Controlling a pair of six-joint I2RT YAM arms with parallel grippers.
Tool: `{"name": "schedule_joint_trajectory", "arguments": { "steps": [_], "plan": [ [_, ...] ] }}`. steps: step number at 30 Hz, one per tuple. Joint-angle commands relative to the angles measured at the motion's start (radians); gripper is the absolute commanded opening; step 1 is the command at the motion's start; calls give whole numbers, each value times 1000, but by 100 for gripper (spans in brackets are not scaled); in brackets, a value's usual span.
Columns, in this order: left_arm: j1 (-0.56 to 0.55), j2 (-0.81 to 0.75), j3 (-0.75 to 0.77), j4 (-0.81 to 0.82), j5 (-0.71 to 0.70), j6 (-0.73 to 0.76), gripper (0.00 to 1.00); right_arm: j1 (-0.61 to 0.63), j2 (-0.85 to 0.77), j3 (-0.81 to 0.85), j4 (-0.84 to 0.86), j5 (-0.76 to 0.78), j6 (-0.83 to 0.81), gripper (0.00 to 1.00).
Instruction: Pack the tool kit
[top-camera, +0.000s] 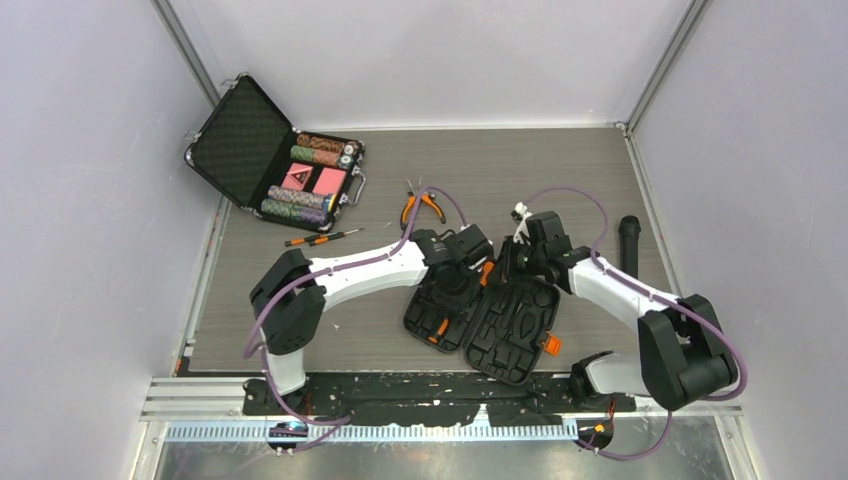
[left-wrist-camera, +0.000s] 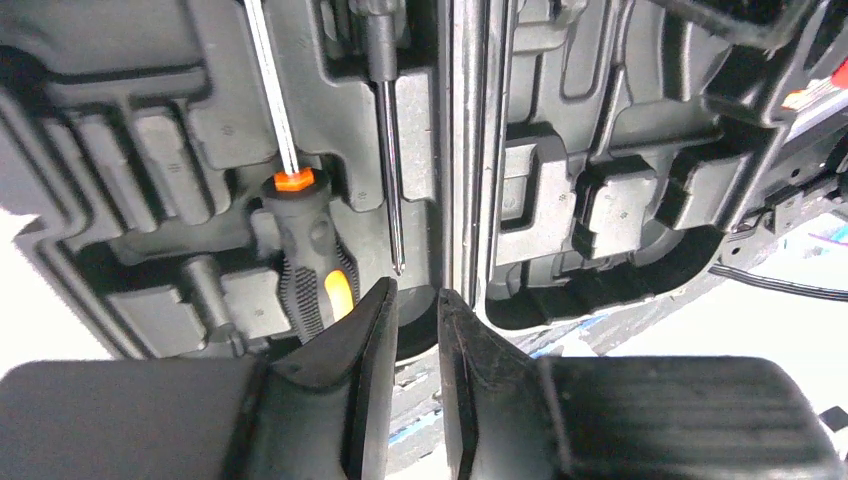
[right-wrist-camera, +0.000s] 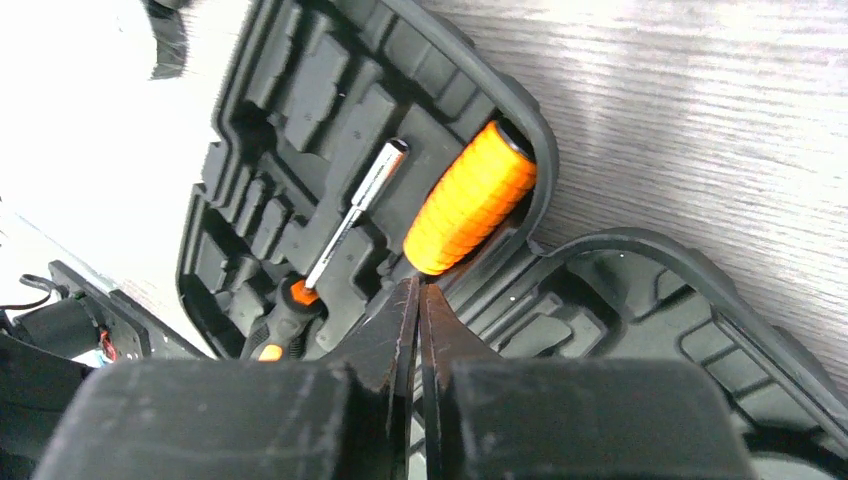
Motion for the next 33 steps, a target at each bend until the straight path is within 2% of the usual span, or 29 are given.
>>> {"name": "schedule_joint_trajectory", "arguments": {
  "steps": [1, 7, 20, 33],
  "plan": [
    [0, -67, 15, 9, -65, -4, 25, -3, -90, 76, -27, 9, -32, 10],
    [2, -57, -4, 35, -68, -11, 27, -3, -119, 96, -29, 35, -47, 12],
    [1, 50, 13, 41, -58, -1, 27, -3, 23, 95, 67, 8, -28, 11],
    [1, 83, 17, 44, -22, 2, 16, -3, 116, 62, 121, -1, -7, 7]
  ]
}}
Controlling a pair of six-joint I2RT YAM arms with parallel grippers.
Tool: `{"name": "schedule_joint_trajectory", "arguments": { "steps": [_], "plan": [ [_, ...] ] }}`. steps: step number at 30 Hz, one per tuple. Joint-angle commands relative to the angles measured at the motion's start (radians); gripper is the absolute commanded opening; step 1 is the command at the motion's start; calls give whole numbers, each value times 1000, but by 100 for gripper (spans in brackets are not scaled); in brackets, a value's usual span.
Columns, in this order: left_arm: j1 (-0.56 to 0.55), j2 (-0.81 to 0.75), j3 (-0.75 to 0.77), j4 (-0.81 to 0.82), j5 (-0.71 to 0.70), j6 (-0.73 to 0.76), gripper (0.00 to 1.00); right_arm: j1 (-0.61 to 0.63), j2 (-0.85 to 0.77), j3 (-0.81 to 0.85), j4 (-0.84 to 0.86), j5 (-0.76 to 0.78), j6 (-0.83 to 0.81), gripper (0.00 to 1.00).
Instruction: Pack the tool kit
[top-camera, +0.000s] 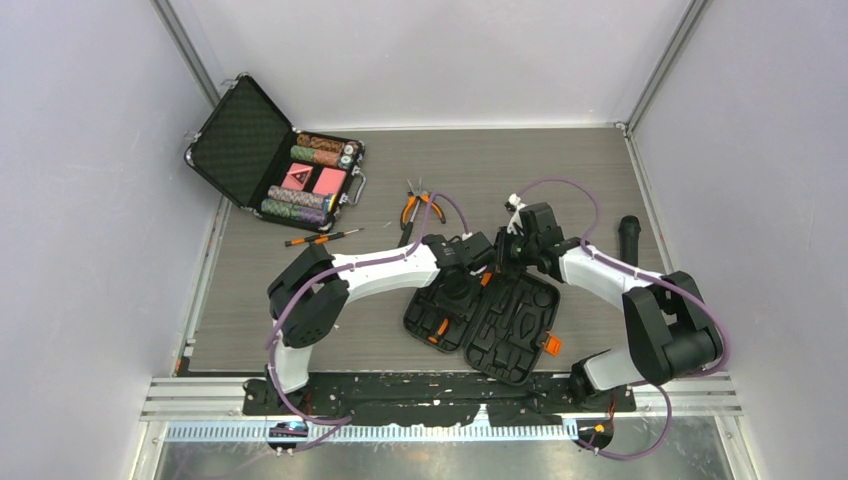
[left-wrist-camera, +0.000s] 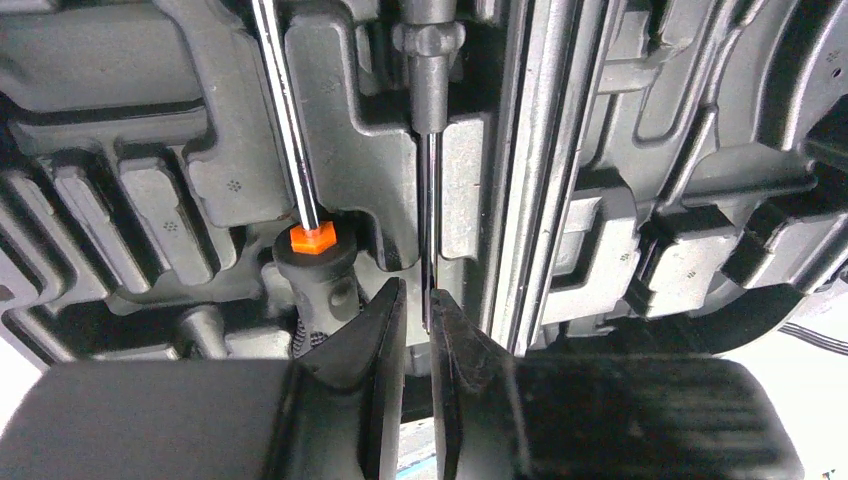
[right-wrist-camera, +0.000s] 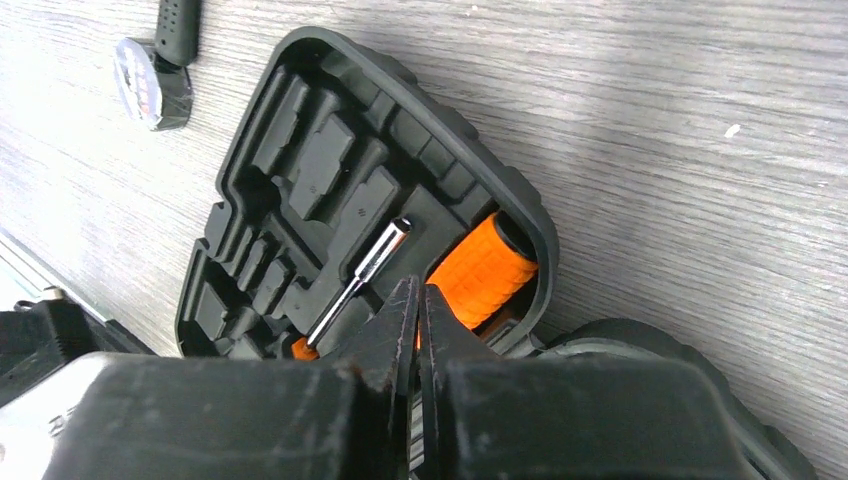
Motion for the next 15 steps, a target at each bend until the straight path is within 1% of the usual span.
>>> {"name": "schedule_joint_trajectory", "arguments": {
  "steps": [1, 9, 13, 15],
  "plan": [
    [1, 7, 15, 20, 24, 2, 15, -4, 16, -15, 50, -6, 13, 7],
    [-2, 0, 4, 20, 68, 0, 11, -3, 33, -41, 46, 5, 19, 6],
    [-5, 4, -8, 15, 85, -8, 2, -3, 38, -44, 37, 11, 20, 6],
    [-6, 6, -13, 11, 95, -12, 0, -3, 41, -44, 34, 15, 20, 5]
  ]
}}
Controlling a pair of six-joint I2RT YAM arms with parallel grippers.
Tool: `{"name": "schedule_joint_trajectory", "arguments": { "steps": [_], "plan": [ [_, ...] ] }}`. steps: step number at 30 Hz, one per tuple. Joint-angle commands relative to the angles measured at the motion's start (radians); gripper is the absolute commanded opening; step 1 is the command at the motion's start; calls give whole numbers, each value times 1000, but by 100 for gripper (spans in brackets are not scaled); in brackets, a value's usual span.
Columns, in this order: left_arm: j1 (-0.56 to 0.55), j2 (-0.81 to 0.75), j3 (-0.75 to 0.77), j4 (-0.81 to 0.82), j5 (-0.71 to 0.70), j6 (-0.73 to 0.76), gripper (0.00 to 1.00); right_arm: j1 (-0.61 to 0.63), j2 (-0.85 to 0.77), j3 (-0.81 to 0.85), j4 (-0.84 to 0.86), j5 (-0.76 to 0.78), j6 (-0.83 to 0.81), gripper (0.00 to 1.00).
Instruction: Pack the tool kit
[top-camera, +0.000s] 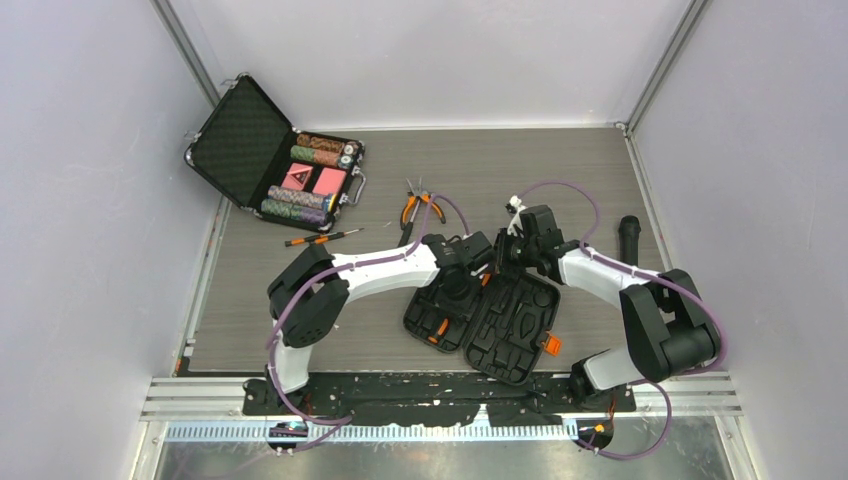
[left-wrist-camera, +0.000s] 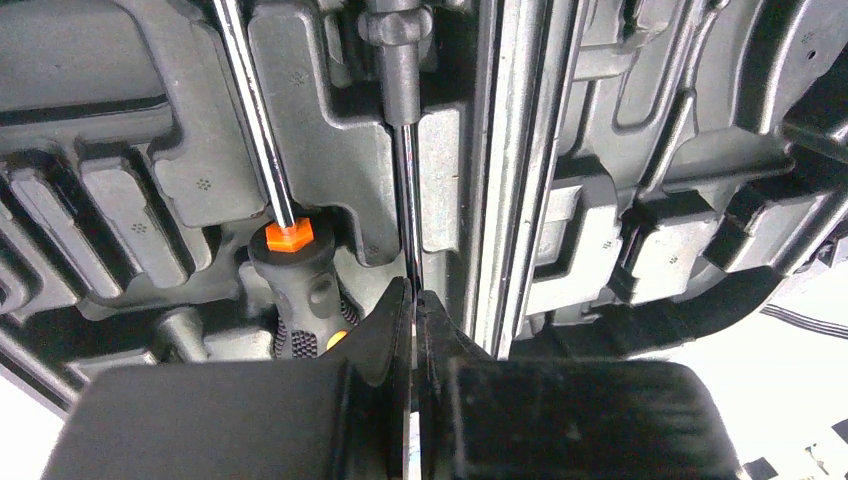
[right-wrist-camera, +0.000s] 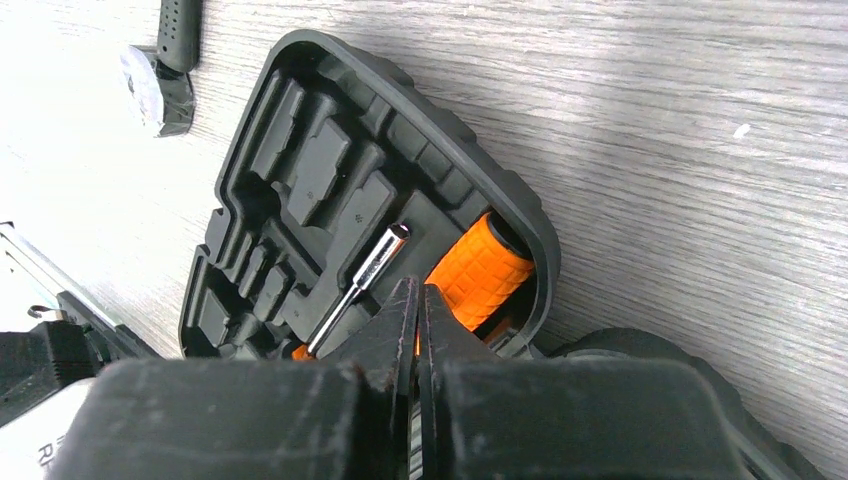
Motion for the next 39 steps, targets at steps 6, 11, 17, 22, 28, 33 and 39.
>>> {"name": "schedule_joint_trajectory", "arguments": {
  "steps": [6, 11, 17, 22, 28, 33, 39],
  "plan": [
    [-9, 34, -5, -26, 61, -13, 0, -3, 40, -21, -31, 32, -1, 5],
    [-19, 81, 24, -62, 70, -19, 0, -4, 51, -38, -38, 39, 5, 5],
    [-21, 117, 36, -84, 77, -29, 0, -4, 65, -62, -37, 58, 17, 5],
    [-20, 147, 27, -77, 102, -44, 0, -11, 62, -90, -22, 62, 32, 5],
    [-20, 171, 10, -63, 132, -67, 0, -22, 26, -109, -2, 68, 42, 5],
    [-21, 195, 11, -74, 138, -80, 0, -31, 30, -118, 15, 56, 46, 5],
    [-41, 247, 71, -145, 125, -74, 0, -39, 6, -139, 63, 33, 71, 5]
  ]
}}
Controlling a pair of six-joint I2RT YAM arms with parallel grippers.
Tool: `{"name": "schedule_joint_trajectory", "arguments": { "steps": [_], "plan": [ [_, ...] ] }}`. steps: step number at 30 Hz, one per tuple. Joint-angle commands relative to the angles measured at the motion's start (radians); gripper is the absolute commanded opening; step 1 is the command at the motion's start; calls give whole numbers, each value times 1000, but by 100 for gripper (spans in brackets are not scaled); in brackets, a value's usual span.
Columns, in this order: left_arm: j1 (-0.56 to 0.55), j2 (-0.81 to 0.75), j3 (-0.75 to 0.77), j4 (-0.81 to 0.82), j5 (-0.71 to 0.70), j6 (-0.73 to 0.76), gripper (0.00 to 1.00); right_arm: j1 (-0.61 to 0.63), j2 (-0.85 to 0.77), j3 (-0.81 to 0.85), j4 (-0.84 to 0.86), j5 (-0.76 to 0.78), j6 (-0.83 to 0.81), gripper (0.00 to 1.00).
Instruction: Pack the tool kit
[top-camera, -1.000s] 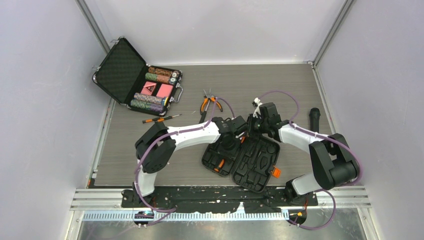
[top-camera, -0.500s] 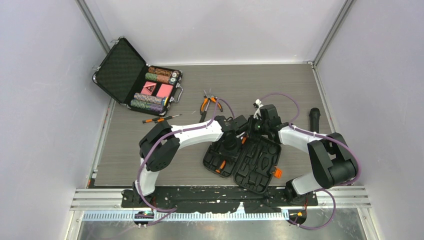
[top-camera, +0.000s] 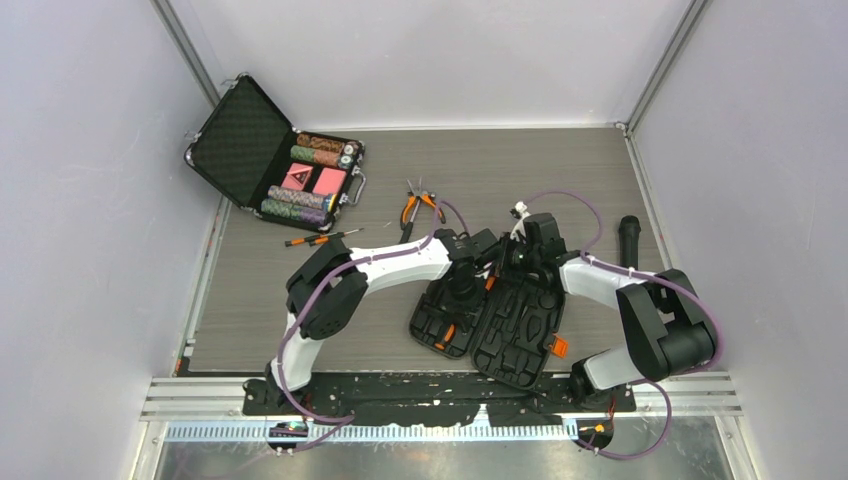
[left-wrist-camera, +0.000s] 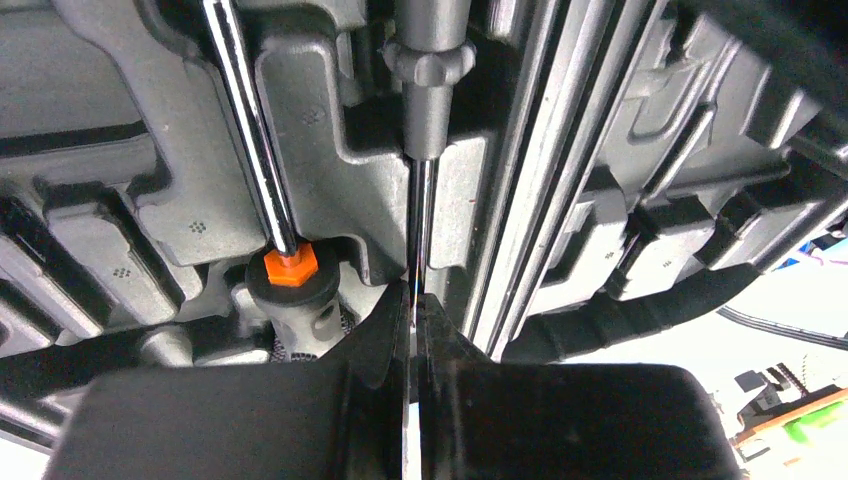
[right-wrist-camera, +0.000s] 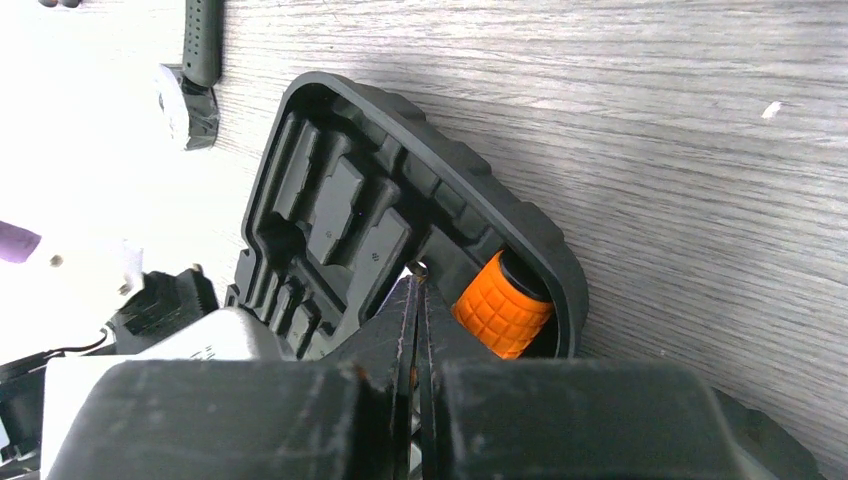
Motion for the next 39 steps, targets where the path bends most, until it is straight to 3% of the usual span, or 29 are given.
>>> {"name": "schedule_joint_trajectory", "arguments": {
  "steps": [1, 11, 27, 39],
  "plan": [
    [-57, 143, -11, -80, -7, 4, 0, -19, -7, -49, -85, 73, -18, 5],
    [-2, 127, 11, -80, -98, 12, 0, -39, 17, -45, -22, 54, 12, 5],
    [192, 162, 220, -80, -249, 176, 0, -58, 2, 200, -58, 114, 9, 6],
    [178, -18, 126, 25, -222, 196, 9, -60, -33, 291, -203, 137, -88, 11]
  ]
}}
